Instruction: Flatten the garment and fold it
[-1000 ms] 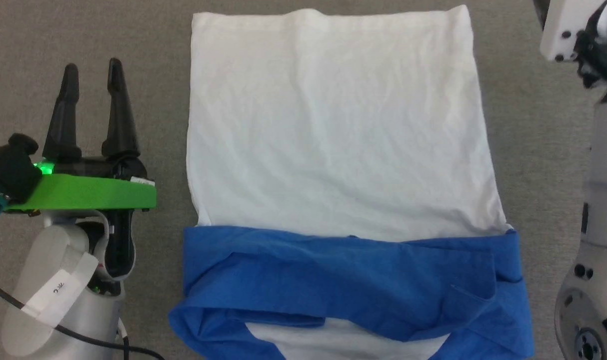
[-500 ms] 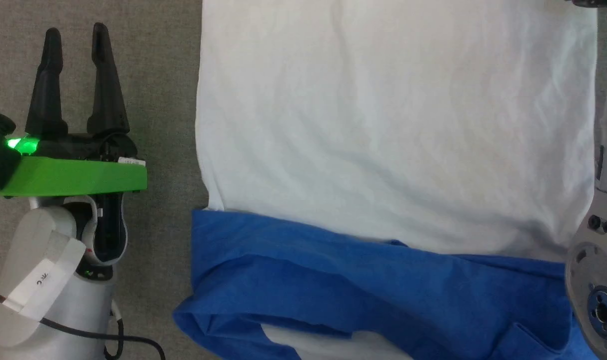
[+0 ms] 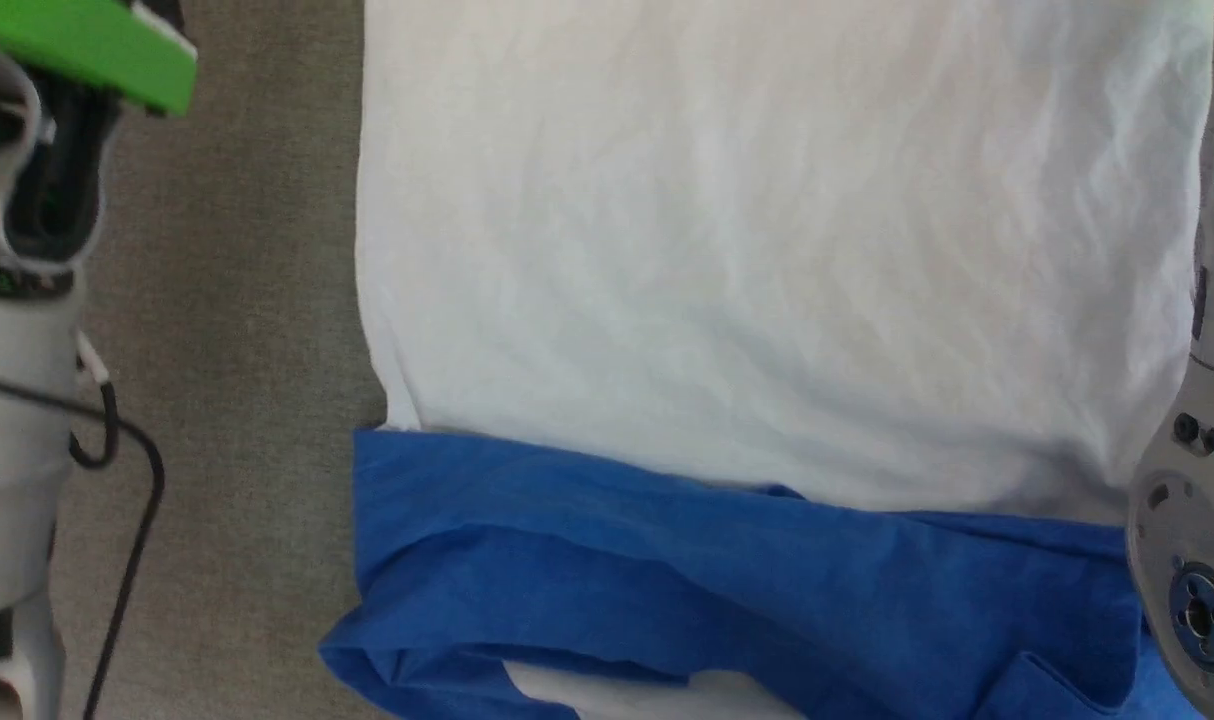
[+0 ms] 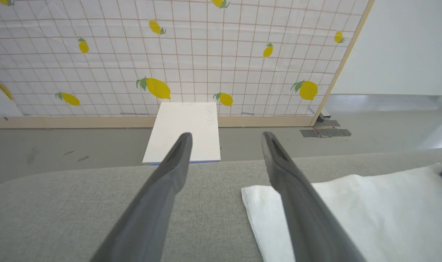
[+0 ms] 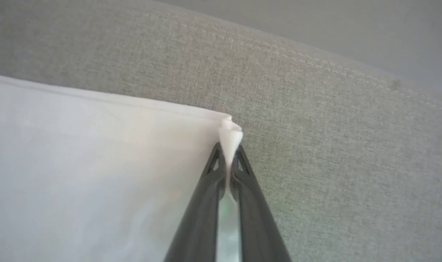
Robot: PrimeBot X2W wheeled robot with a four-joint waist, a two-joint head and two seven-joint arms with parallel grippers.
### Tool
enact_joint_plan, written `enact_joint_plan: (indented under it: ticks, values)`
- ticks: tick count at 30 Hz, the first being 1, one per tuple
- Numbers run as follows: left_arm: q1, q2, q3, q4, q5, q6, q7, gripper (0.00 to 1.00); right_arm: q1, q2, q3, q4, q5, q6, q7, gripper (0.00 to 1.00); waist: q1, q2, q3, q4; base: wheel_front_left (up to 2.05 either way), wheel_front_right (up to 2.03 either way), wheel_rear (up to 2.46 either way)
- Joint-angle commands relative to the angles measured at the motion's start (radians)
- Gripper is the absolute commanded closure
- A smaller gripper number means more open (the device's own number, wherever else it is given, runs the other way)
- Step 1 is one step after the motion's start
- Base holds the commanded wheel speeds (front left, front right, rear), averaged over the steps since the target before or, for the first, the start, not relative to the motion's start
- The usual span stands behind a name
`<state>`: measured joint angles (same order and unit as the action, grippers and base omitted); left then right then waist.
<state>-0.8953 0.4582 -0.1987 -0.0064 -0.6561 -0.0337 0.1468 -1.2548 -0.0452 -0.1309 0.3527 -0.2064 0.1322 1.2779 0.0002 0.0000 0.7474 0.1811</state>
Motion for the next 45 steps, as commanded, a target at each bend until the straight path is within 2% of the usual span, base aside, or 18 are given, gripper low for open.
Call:
enact_joint_plan:
  ticks: [1, 5, 10, 13, 17, 21, 22, 23, 24, 27, 33, 40, 45]
  values:
    - [-0.059, 0.005, -0.014, 0.041, -0.007, -0.002, 0.048, 0.0, 0.015, -0.006, 0.005, 0.01, 0.013, -0.002, -0.009, 1.0, -0.0002, 0.0, -0.004, -0.031, 0.0, 0.0, 0.0]
    - [-0.243, 0.003, -0.085, 0.215, -0.024, -0.01, 0.265, 0.0, 0.001, -0.006, 0.062, 0.027, 0.071, -0.002, -0.029, 1.0, -0.0002, 0.0, -0.002, -0.074, 0.0, 0.0, 0.0]
    - [-0.373, -0.004, -0.168, 0.376, -0.061, -0.019, 0.547, 0.0, -0.023, -0.005, 0.128, 0.04, 0.125, -0.002, -0.053, 1.0, -0.0002, 0.0, 0.015, -0.11, 0.0, 0.0, 0.0]
    - [-0.41, 0.008, -0.211, 0.43, -0.046, 0.004, 0.677, 0.0, -0.032, -0.005, 0.154, 0.047, 0.152, -0.002, -0.074, 1.0, -0.0002, 0.0, 0.028, -0.121, 0.0, 0.0, 0.0]
    - [-0.421, 0.042, -0.261, 0.465, 0.002, 0.045, 0.79, 0.0, -0.037, -0.005, 0.174, 0.053, 0.17, -0.002, -0.09, 1.0, -0.0002, 0.0, 0.048, -0.13, 0.0, 0.0, 0.0]
    - [-0.387, 0.036, -0.266, 0.485, -0.032, 0.092, 0.902, 0.0, -0.041, -0.005, 0.184, 0.06, 0.18, -0.002, -0.102, 1.0, -0.0002, 0.0, 0.056, -0.133, 0.0, 0.0, 0.0]
    - [-0.381, 0.038, -0.266, 0.478, -0.037, 0.095, 0.914, 0.56, -0.041, -0.005, 0.186, 0.061, 0.18, -0.002, -0.104, 1.0, -0.0002, 0.0, 0.057, -0.133, 0.0, 0.0, 0.0]
    - [-0.374, 0.037, -0.255, 0.469, -0.05, 0.102, 0.918, 1.0, -0.043, -0.005, 0.187, 0.061, 0.181, -0.002, -0.107, 1.0, -0.0002, 0.0, 0.059, -0.133, 0.0, 0.0, 0.0]
    - [-0.366, 0.036, -0.249, 0.46, -0.062, 0.103, 0.921, 1.0, -0.044, -0.005, 0.187, 0.061, 0.182, -0.002, -0.11, 1.0, -0.0002, 0.0, 0.061, -0.133, 0.0, 0.0, 0.0]
    - [-0.353, 0.034, -0.215, 0.42, -0.087, 0.095, 0.866, 1.0, -0.049, -0.005, 0.184, 0.059, 0.179, -0.002, -0.128, 1.0, -0.0002, 0.0, 0.065, -0.132, 0.0, 0.0, 0.0]
    - [-0.376, 0.053, -0.171, 0.386, -0.033, 0.079, 0.642, 1.0, -0.069, -0.005, 0.172, 0.049, 0.15, -0.002, -0.211, 1.0, -0.0002, 0.0, 0.058, -0.133, 0.0, 0.0, 0.0]
    - [-0.43, 0.054, -0.138, 0.423, 0.054, 0.071, 0.344, 1.0, -0.115, -0.005, 0.13, 0.052, 0.099, -0.002, -0.387, 1.0, -0.0002, 0.0, 0.007, -0.133, 0.0, 0.0, 0.0]
    - [-0.442, 0.04, -0.134, 0.457, 0.092, 0.045, 0.149, 1.0, -0.133, -0.01, 0.092, 0.076, 0.065, -0.002, -0.522, 1.0, -0.0002, 0.0, -0.054, -0.126, 0.0, 0.0, 0.0]
